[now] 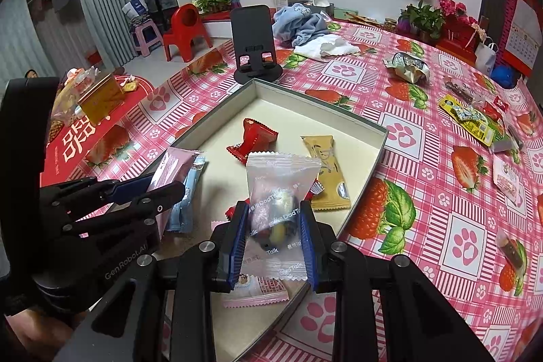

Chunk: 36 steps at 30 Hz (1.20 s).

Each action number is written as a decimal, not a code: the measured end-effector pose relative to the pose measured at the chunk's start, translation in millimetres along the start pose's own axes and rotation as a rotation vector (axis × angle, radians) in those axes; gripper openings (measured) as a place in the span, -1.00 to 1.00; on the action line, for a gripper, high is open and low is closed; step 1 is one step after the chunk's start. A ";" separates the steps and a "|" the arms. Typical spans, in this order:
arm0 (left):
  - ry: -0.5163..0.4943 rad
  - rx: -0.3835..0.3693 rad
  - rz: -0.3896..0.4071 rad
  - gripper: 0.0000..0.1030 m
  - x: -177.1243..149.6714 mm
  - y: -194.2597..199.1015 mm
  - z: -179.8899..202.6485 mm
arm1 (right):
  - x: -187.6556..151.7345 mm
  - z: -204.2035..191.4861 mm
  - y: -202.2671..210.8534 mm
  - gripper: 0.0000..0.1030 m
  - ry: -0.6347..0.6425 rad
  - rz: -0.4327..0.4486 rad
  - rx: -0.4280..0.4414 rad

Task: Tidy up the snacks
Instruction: 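Lower the pink bar into the tray and open the left tool while the right tool lowers the clear bag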

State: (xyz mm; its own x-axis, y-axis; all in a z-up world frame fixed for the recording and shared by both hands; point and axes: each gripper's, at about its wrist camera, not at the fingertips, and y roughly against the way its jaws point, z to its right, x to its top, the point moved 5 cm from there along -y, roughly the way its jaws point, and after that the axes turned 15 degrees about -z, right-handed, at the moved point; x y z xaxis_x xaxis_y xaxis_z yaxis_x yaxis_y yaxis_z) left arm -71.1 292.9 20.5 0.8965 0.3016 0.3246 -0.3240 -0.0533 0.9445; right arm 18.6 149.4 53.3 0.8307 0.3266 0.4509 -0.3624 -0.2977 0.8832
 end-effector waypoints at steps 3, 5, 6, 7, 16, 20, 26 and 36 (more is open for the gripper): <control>-0.005 0.005 0.006 -0.47 4.0 1.5 0.7 | 2.6 -0.3 -0.4 -0.40 0.002 0.000 0.002; -0.007 0.008 0.008 -0.47 6.3 2.0 1.0 | 3.8 -0.5 0.1 -0.40 0.004 0.002 0.003; -0.009 0.010 0.007 -0.47 7.5 1.4 1.2 | 4.5 -0.5 0.1 -0.40 0.005 0.002 0.003; -0.010 0.012 0.005 -0.47 8.6 0.4 1.3 | 5.1 -0.5 0.0 -0.40 0.006 0.001 0.003; -0.014 0.021 -0.024 -0.47 11.8 -7.8 -0.2 | 11.8 -0.5 -4.9 -0.40 0.008 -0.014 0.010; -0.018 0.020 -0.032 -0.47 13.4 -9.3 0.2 | 12.5 0.5 -7.3 -0.40 0.007 -0.019 0.009; -0.019 0.022 -0.032 -0.47 14.0 -10.1 1.1 | 12.7 0.6 -7.8 -0.40 0.007 -0.018 0.009; -0.030 0.020 -0.036 -0.47 17.4 -11.6 2.9 | 15.2 2.1 -10.2 -0.40 0.010 -0.022 0.007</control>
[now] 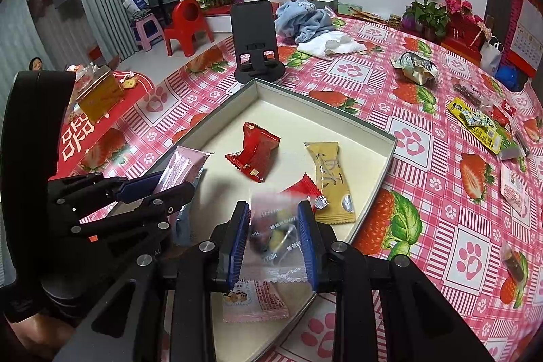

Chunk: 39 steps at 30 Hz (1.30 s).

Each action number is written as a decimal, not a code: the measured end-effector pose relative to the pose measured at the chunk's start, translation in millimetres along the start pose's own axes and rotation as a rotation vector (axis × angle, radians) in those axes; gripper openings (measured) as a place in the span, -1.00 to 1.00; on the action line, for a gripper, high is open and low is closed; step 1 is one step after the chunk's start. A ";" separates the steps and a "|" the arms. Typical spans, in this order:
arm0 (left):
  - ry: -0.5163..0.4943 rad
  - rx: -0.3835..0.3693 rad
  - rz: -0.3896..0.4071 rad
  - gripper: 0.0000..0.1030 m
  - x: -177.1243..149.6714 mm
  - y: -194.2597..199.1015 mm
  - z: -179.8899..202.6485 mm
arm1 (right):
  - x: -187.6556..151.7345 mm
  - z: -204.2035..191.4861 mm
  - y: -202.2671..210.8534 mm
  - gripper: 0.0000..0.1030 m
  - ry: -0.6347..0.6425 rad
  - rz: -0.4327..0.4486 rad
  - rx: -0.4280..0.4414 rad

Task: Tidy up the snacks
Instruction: 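Lower the pink bar into the tray and open the left tool while the right tool lowers the clear bag, then open the right tool to release the clear bag and hold both tools above the tray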

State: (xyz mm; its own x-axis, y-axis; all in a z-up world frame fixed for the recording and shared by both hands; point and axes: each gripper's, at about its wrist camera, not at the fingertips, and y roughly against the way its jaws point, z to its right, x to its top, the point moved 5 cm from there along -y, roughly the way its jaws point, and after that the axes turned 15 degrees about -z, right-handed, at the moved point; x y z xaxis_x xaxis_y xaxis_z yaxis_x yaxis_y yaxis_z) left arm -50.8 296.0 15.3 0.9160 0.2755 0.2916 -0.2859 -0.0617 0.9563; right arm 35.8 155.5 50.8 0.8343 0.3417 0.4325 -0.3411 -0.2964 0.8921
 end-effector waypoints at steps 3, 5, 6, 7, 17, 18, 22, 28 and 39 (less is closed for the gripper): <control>0.000 -0.001 0.001 -0.47 1.6 0.5 -2.1 | 2.1 1.2 0.4 -0.40 0.000 0.005 -0.001; 0.000 0.000 0.000 -0.47 2.2 -0.2 -2.3 | 2.3 1.2 1.4 -0.40 0.000 0.007 -0.002; -0.001 0.001 0.000 -0.47 2.4 -0.1 -3.2 | 2.3 1.1 1.4 -0.40 0.001 0.007 -0.003; -0.001 0.001 -0.001 -0.47 2.5 0.0 -3.1 | 2.7 0.9 2.0 -0.40 0.001 0.007 -0.003; -0.013 0.010 -0.025 -0.44 3.5 -5.6 -3.5 | 5.2 1.2 2.9 -0.40 -0.002 0.010 -0.001; -0.013 0.012 -0.026 -0.43 4.1 -5.9 -3.4 | 5.2 1.0 3.1 -0.40 -0.001 0.010 -0.001; -0.011 0.013 -0.028 -0.26 5.2 -6.1 -3.1 | 5.9 1.4 3.5 -0.40 -0.008 0.010 0.001; -0.030 0.026 -0.008 0.43 6.0 -1.0 0.1 | 6.5 7.4 3.4 -0.40 -0.031 0.003 0.017; -0.040 0.102 -0.067 0.69 -5.3 -9.6 -1.7 | 0.6 10.5 8.0 -0.39 -0.062 -0.017 0.039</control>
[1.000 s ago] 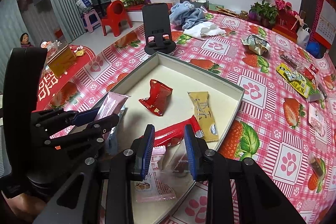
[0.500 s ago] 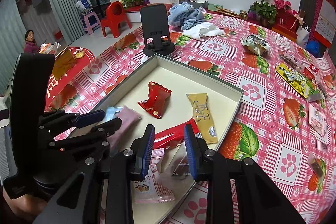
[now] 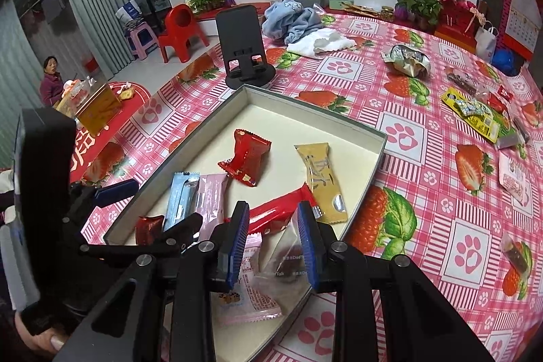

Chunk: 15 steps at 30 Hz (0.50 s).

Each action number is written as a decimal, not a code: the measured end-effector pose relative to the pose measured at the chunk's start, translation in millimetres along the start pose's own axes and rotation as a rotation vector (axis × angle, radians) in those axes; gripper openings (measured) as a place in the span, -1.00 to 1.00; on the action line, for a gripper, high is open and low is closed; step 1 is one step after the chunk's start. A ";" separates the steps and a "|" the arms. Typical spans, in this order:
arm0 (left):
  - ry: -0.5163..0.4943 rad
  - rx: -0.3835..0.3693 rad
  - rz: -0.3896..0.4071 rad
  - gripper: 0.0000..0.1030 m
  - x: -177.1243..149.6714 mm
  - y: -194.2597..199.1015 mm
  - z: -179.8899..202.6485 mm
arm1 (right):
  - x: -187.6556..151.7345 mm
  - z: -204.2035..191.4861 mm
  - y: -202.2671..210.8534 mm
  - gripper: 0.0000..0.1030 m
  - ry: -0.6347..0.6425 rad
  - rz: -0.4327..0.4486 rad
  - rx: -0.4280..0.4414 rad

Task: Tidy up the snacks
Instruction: 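Open the right tool to release the clear bag and hold both tools above the tray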

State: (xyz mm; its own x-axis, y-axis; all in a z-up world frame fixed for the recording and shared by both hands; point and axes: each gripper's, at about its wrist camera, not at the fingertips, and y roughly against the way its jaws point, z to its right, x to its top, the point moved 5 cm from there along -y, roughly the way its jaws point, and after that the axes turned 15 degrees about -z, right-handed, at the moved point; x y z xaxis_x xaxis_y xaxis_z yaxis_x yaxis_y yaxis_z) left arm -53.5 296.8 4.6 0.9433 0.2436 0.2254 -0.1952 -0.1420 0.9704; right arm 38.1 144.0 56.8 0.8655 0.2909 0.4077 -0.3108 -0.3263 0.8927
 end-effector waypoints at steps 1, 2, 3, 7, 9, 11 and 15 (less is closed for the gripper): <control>0.004 -0.014 -0.006 0.69 -1.5 -0.8 -1.0 | -1.2 -0.2 1.0 -0.39 -0.001 -0.001 0.002; 0.009 -0.036 -0.003 0.69 -2.9 0.1 -2.0 | -2.1 -0.3 2.1 -0.17 -0.003 -0.002 0.002; 0.012 -0.054 0.002 0.69 -4.2 1.6 -2.8 | -2.5 -0.1 3.2 0.11 -0.004 0.001 0.005; 0.022 -0.071 0.039 0.69 -8.1 13.3 -6.0 | -4.2 -4.0 15.2 0.59 0.027 0.040 -0.008; 0.025 -0.064 0.037 0.69 -9.1 16.3 -6.4 | -4.3 -4.8 18.4 0.59 0.031 0.050 -0.015; 0.038 -0.057 0.042 0.69 -11.4 19.5 -7.6 | -4.6 -4.4 20.7 0.59 0.029 0.052 -0.011; 0.056 -0.004 0.016 0.69 -21.7 17.1 -8.6 | -6.7 -2.8 20.8 0.59 0.020 0.048 -0.010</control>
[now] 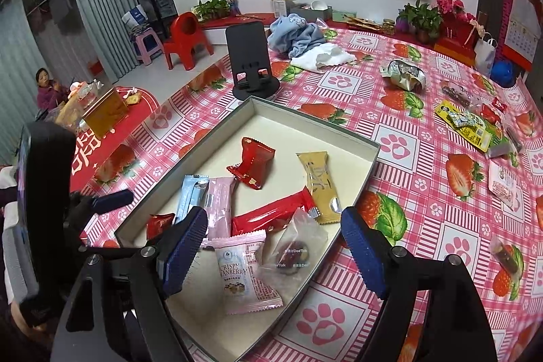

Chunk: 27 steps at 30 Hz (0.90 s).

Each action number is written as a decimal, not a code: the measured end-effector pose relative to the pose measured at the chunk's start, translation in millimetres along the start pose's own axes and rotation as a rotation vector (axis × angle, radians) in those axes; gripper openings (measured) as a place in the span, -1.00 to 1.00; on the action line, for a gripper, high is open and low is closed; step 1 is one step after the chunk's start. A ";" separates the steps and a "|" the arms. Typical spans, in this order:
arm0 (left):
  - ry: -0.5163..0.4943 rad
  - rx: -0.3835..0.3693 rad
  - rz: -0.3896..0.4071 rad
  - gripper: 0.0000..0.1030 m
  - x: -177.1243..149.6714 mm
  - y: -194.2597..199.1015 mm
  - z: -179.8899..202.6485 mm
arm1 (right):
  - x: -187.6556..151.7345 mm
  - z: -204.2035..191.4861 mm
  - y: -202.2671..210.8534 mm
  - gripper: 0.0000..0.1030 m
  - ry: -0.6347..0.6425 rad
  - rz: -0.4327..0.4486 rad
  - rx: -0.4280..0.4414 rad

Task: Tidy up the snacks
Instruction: 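Open the right tool to release the clear bag and hold both tools above the tray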

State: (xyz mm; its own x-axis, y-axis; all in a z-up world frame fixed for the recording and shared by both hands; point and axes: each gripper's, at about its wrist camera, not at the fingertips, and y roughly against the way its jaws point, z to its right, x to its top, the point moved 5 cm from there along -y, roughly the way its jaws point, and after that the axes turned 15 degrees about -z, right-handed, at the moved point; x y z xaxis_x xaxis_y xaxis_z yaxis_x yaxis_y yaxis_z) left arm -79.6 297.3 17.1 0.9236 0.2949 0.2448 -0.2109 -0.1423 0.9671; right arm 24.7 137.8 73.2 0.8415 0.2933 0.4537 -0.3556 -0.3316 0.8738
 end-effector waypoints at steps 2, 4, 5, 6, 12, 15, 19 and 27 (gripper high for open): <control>0.003 0.005 -0.012 0.69 -3.8 -2.4 -0.3 | -1.5 0.3 -0.5 0.59 -0.002 -0.006 0.001; 0.019 0.001 -0.011 0.69 -7.0 -1.8 -2.6 | -2.4 0.5 -1.2 0.59 0.000 -0.011 0.001; 0.029 0.001 -0.021 0.69 -8.5 -1.8 -4.2 | -3.3 0.2 -1.4 0.59 0.001 -0.014 -0.001; 0.034 -0.003 -0.030 0.69 -10.0 -1.7 -5.4 | -3.5 0.4 -1.9 0.59 0.001 -0.017 -0.001; 0.052 0.004 -0.047 0.69 -13.1 -0.6 -9.4 | -5.8 1.6 -2.1 0.59 -0.002 -0.025 -0.005; 0.059 -0.003 -0.060 0.69 -13.8 -3.5 -11.1 | -7.0 2.1 -3.0 0.59 -0.004 -0.032 -0.006; 0.063 -0.020 -0.072 0.70 -14.3 -4.9 -10.5 | -10.4 0.3 -4.4 0.59 0.007 -0.043 -0.007; 0.052 -0.032 -0.070 0.70 -14.7 -2.8 -6.5 | -15.2 -1.0 -3.1 0.59 0.011 -0.042 -0.012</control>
State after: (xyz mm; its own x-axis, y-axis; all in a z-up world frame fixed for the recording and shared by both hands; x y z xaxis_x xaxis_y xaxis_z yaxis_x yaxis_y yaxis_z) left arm -94.6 299.5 11.2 0.9187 0.3522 0.1788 -0.1572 -0.0892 0.9835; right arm 12.6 135.3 63.8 0.8513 0.3165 0.4185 -0.3251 -0.3078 0.8942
